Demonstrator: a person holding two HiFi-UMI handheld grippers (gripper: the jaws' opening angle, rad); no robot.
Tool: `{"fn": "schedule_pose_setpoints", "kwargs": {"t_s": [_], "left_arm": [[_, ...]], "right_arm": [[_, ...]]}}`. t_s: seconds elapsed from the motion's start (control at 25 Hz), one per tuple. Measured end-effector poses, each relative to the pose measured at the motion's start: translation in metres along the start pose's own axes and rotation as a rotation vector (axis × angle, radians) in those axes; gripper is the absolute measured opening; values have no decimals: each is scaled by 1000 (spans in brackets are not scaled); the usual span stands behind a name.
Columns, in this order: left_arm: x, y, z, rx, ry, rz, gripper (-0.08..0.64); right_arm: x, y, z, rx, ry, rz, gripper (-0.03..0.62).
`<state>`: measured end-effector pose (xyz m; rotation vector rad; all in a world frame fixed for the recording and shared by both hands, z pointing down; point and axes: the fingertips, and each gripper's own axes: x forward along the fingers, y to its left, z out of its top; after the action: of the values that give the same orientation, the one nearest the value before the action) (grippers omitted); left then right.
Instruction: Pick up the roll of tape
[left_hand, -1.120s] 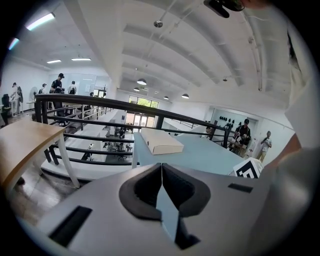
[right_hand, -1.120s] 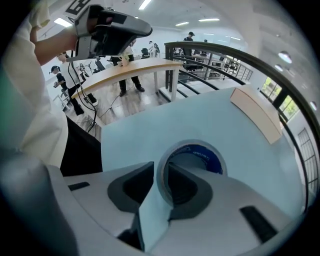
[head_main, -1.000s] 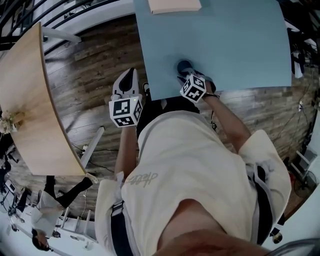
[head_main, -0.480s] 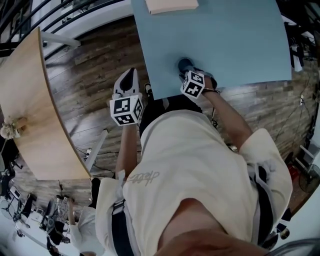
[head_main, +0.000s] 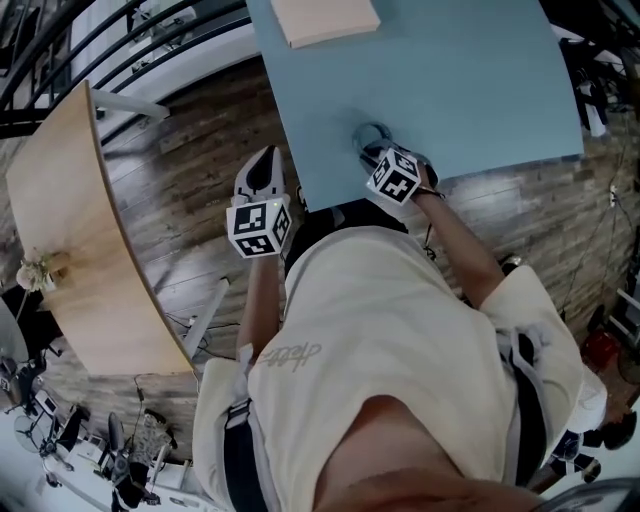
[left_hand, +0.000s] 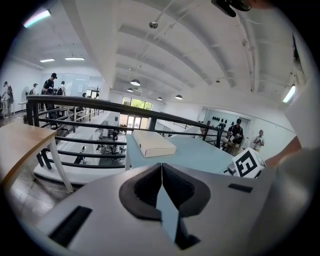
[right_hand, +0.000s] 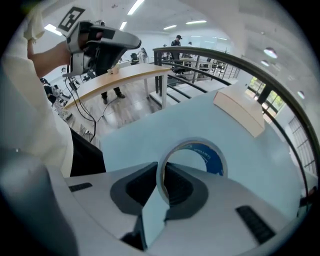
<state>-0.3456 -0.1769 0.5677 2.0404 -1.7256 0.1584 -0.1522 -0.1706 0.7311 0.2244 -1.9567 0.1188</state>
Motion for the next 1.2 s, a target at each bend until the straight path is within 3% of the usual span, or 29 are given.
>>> {"fn": "schedule_pose_setpoints", "kwargs": {"t_s": [0.44, 0.8, 1.2], "left_arm": [[-1, -26, 36, 82, -36, -29, 20], [3, -15, 82, 113, -67, -12, 20], [3, -27, 128, 194, -123, -38, 20]], "right_arm": [[-82, -41, 39, 189, -318, -105, 51], [-153, -63, 83, 131, -493, -205, 52], [-223, -90, 103, 166, -669, -308, 52]]}}
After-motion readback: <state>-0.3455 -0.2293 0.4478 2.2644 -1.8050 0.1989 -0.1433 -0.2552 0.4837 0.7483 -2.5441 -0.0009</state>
